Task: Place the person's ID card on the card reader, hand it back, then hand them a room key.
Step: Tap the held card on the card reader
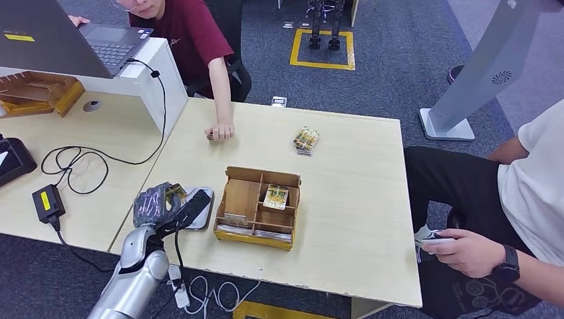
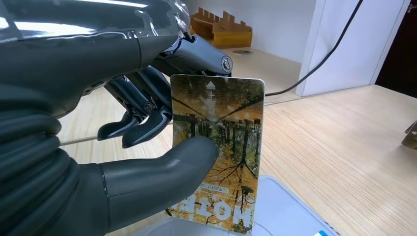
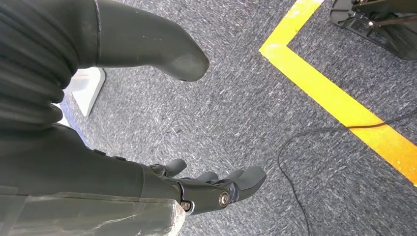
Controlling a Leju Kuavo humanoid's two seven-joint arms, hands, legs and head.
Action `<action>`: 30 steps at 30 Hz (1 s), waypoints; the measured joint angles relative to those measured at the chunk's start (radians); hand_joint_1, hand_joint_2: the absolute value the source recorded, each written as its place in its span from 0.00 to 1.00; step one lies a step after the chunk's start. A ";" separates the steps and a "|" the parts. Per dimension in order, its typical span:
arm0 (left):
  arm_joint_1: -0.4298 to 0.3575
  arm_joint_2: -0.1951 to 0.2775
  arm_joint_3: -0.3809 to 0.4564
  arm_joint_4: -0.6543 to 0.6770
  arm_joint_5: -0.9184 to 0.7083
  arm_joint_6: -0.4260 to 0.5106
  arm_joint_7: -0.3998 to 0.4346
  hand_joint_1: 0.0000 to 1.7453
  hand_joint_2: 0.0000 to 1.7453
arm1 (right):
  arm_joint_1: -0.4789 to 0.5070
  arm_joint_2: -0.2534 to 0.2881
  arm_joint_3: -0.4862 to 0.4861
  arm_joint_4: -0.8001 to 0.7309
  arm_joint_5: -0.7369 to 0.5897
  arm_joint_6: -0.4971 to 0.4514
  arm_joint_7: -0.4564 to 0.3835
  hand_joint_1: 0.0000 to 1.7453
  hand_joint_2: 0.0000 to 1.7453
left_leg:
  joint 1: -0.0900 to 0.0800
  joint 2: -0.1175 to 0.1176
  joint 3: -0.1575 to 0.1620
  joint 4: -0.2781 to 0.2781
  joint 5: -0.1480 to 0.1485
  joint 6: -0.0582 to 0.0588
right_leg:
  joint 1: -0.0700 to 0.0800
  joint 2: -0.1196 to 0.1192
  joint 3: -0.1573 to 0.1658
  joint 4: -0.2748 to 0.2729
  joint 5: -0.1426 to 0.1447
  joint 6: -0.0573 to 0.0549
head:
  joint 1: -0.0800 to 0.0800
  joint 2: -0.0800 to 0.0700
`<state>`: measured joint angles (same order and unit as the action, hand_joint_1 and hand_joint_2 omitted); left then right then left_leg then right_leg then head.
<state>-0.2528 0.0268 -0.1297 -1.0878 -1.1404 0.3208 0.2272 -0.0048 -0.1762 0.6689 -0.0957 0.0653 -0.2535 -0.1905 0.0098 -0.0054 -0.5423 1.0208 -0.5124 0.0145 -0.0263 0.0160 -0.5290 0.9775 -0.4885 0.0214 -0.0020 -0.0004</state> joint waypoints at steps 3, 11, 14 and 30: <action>0.000 -0.004 0.000 0.005 -0.003 -0.002 -0.002 1.00 1.00 | 0.000 0.000 0.001 0.000 -0.004 0.000 -0.001 0.00 1.00 | 0.000 0.000 0.000 0.000 0.000 0.000 | 0.000 0.000 0.000 0.000 0.000 0.000 | 0.000 0.000; -0.003 -0.010 0.000 0.013 -0.008 -0.011 -0.015 1.00 1.00 | 0.000 0.000 0.014 0.000 -0.015 -0.001 -0.003 0.00 1.00 | 0.000 0.000 0.000 0.000 0.000 0.000 | 0.000 0.000 0.001 0.000 0.000 0.000 | 0.000 0.000; -0.005 -0.012 0.000 0.019 -0.026 -0.005 -0.007 1.00 1.00 | 0.000 0.000 0.017 0.000 -0.018 -0.002 -0.005 0.00 1.00 | 0.000 0.000 0.000 0.000 0.000 0.000 | 0.000 0.000 0.001 0.000 0.000 0.000 | 0.000 0.000; -0.013 -0.022 0.005 0.032 0.069 -0.056 -0.069 1.00 1.00 | 0.000 0.000 0.024 0.000 -0.034 -0.008 -0.012 0.00 1.00 | 0.000 0.000 0.001 0.000 0.000 0.000 | 0.000 0.000 0.001 0.000 0.000 0.000 | 0.000 0.000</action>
<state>-0.2657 0.0046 -0.1251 -1.0555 -1.0712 0.2648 0.1581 -0.0048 -0.1762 0.6930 -0.0954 0.0311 -0.2617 -0.2026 0.0098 -0.0058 -0.5417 1.0208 -0.5124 0.0145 -0.0264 0.0156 -0.5280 0.9776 -0.4885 0.0214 -0.0020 -0.0004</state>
